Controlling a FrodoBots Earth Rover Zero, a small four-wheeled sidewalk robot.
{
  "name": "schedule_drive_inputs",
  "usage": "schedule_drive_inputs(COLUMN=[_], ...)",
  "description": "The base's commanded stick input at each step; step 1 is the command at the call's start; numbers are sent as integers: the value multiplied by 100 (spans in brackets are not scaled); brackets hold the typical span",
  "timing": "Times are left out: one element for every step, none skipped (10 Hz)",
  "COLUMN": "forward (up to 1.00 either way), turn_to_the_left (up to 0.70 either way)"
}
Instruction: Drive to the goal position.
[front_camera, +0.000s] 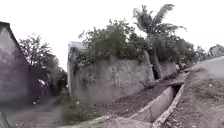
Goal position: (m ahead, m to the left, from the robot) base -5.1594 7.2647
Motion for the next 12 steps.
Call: schedule_drive_inputs(forward=[0, 0, 0, 0, 0, 0, 0, 0, 0, 0, 0, 0], turn_to_the_left=[45, 45, 45, 45, 45, 45, 45, 45, 0, 0, 0, 0])
